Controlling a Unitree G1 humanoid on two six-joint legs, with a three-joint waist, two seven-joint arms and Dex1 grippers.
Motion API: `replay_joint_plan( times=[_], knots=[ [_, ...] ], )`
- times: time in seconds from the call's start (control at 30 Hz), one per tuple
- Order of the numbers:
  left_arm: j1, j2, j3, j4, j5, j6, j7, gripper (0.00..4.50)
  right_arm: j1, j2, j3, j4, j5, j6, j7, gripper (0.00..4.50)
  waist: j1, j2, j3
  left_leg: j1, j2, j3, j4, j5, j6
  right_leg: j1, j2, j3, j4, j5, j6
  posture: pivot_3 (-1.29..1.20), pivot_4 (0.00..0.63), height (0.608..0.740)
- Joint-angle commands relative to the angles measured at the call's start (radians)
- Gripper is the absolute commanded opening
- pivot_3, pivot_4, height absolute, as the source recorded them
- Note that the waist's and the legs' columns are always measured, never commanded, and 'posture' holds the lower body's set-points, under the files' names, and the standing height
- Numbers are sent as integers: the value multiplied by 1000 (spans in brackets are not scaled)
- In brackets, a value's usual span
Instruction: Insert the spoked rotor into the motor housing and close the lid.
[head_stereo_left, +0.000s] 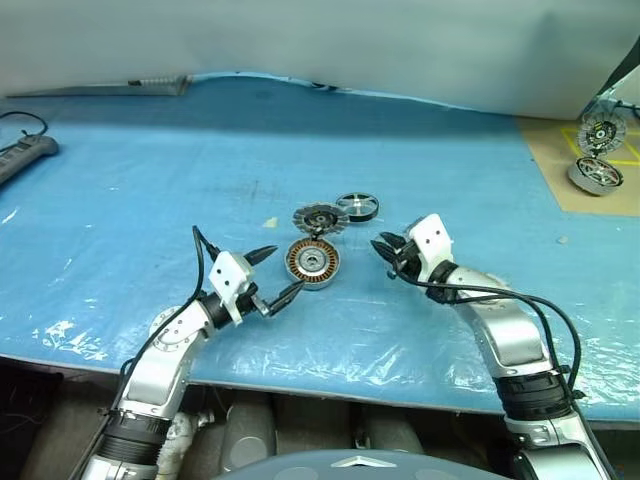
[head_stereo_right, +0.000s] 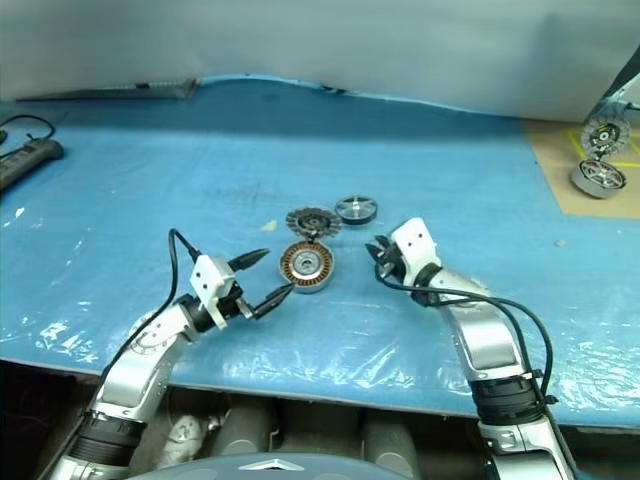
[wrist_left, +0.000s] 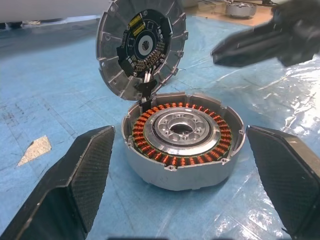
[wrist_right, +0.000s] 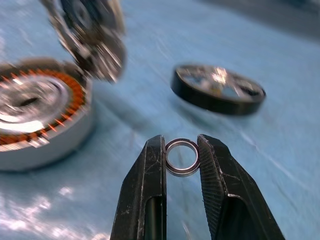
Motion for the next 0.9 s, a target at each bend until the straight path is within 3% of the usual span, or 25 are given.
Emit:
replay_joint_plan(
  times=[0.03, 0.2, 0.47, 0.9],
  knots=[
    [11, -6, -2, 12, -5, -58, -16, 4500, -24, -6, 25, -113, 53, 49, 40, 551, 0, 0, 0, 0, 0, 0, 0, 0, 0, 0, 0, 0, 0, 0, 0, 0, 150, 740],
    [41, -10, 4, 32, -9, -98, -24, 4500, -78, 10, 88, -150, 74, 98, 66, 551, 0, 0, 0, -1, 0, 0, 0, 0, 0, -1, 0, 0, 0, 0, 0, 0, 150, 740],
    [47, -28, -3, 51, 14, -121, 0, 4500, -170, 99, 191, -12, 9, 64, 33, 551, 0, 0, 0, -1, 0, 0, 0, 0, 0, -1, 0, 0, 0, -1, -1, 0, 150, 740],
    [41, -40, 3, 89, 23, -156, 13, 4500, -138, 129, 252, 64, -9, 42, 53, 551, 0, 0, 0, -1, 0, 0, 0, 0, 0, -1, 0, 0, 0, 0, 1, 0, 150, 740]
  ],
)
